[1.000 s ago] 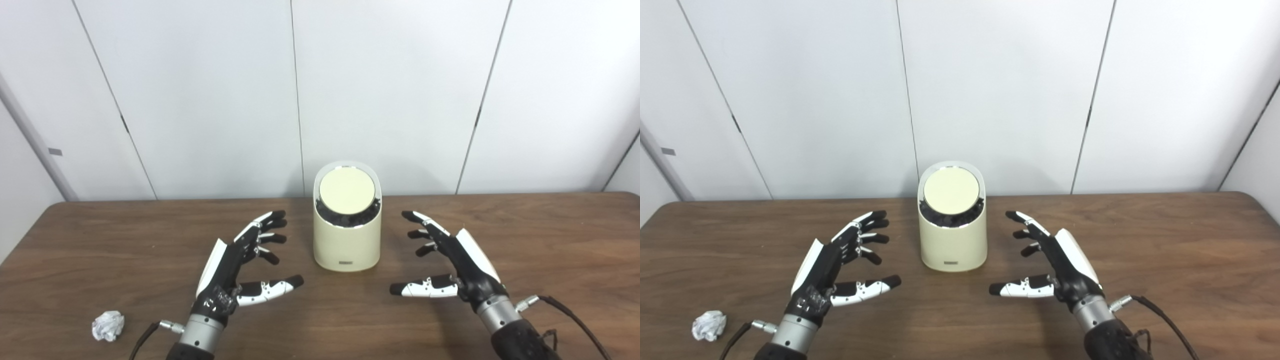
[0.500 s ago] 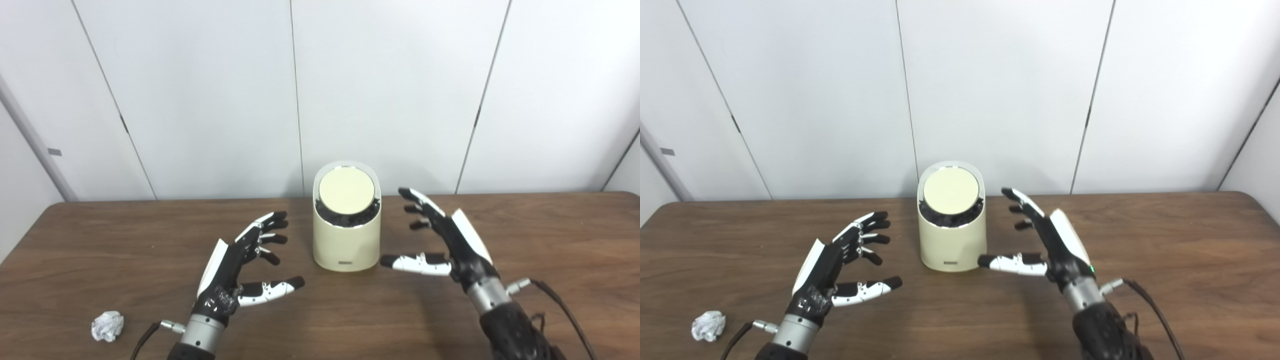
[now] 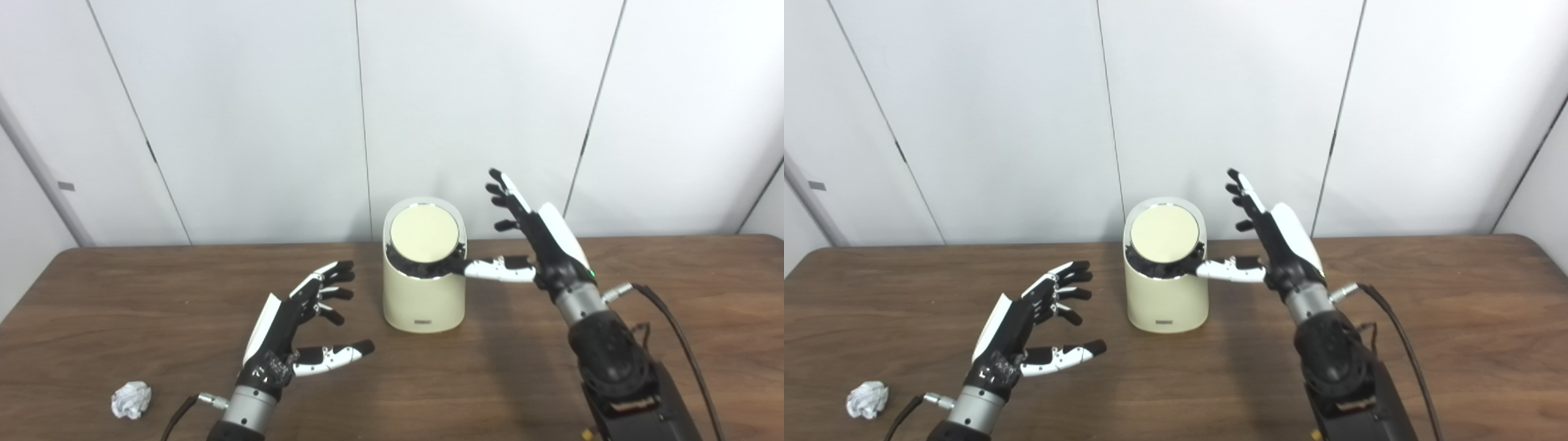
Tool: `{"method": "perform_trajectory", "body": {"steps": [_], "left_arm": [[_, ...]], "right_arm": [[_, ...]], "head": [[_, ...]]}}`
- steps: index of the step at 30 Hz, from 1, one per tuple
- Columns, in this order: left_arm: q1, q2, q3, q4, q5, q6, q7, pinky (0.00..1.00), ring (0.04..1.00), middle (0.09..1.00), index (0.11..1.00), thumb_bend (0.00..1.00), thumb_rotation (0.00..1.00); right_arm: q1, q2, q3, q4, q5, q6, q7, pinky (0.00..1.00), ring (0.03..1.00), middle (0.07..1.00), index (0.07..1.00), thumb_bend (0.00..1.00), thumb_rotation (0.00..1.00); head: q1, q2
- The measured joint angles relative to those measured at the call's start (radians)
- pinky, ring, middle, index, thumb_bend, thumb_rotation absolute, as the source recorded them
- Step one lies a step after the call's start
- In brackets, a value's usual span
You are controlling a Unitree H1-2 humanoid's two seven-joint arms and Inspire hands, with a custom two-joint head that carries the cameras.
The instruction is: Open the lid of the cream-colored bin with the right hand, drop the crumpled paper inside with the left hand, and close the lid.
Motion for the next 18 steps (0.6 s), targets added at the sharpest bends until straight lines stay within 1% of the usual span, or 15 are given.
{"method": "perform_trajectory", "body": {"steps": [2,5,10,13,18], "left_arm": [[0.000,-0.002,0.000,0.000,0.000,0.000,0.000,0.55,0.737,0.820,0.855,0.74,0.01],[0.000,-0.002,0.000,0.000,0.000,-0.001,0.001,0.55,0.736,0.820,0.856,0.74,0.01],[0.000,-0.007,-0.001,0.000,0.000,-0.001,0.002,0.55,0.741,0.821,0.855,0.74,0.00],[0.000,-0.010,-0.001,0.000,0.001,-0.001,0.002,0.55,0.741,0.823,0.856,0.74,0.00],[0.000,-0.012,-0.002,0.000,0.002,-0.001,0.002,0.55,0.744,0.826,0.858,0.73,0.02]], "right_arm": [[-0.021,0.003,0.005,0.004,-0.004,0.005,0.000,0.71,0.868,0.924,0.990,0.82,0.42],[-0.051,0.004,0.017,0.022,-0.024,0.016,0.000,0.67,0.835,0.908,0.976,0.82,0.40],[-0.081,0.010,0.020,0.048,-0.030,0.025,-0.004,0.65,0.835,0.914,0.967,0.82,0.36],[-0.092,0.017,0.028,0.059,-0.042,0.046,-0.004,0.64,0.828,0.915,0.970,0.80,0.37],[-0.111,0.035,0.042,0.079,-0.059,0.052,-0.009,0.64,0.834,0.924,0.961,0.80,0.36]], "head": [[0.002,0.000],[0.003,-0.002],[0.002,0.000],[0.002,0.000],[0.005,0.002]]}}
